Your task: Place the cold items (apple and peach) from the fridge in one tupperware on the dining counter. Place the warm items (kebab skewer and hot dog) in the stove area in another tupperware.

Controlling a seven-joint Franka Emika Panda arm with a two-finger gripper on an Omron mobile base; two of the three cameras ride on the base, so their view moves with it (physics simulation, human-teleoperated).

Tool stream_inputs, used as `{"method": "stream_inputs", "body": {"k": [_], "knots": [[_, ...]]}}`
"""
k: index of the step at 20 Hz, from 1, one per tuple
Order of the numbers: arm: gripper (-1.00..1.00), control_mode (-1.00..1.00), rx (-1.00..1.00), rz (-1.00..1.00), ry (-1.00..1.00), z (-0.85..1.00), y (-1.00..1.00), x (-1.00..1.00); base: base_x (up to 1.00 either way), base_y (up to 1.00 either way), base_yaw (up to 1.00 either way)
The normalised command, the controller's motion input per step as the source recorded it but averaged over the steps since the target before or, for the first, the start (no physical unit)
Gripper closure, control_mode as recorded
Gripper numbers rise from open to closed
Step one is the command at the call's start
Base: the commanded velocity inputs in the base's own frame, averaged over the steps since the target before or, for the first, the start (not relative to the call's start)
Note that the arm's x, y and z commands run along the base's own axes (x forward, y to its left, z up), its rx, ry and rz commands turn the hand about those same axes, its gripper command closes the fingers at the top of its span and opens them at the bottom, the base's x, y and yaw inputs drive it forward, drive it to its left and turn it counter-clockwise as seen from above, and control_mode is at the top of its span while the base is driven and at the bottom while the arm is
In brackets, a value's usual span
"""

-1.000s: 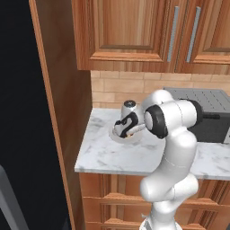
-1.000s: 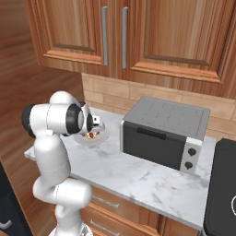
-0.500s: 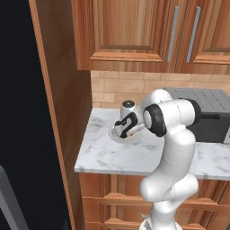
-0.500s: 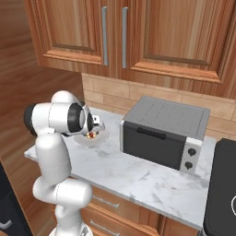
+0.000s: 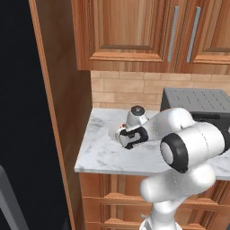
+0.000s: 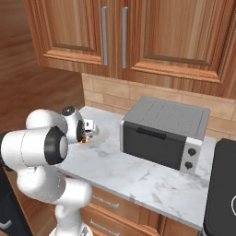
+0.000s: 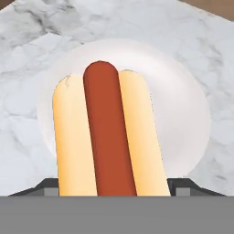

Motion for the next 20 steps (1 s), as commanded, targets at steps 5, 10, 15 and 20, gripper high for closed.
{"method": "stream_inputs", "body": {"k": [5, 10, 15, 20], "knots": [[1.00, -1.00, 0.07, -0.07, -0.01, 0.95, -0.02, -0.95, 0.00, 0.00, 0.00], [1.00, -1.00, 0.04, -0.07, 0.00, 0.97, 0.00, -0.95, 0.00, 0.00, 0.00], [1.00, -1.00, 0.01, -0.09, 0.00, 0.87, 0.00, -0.89, 0.00, 0.00, 0.00], [1.00, -1.00, 0.00, -0.09, 0.00, 0.89, 0.00, -0.83, 0.00, 0.00, 0.00]]}}
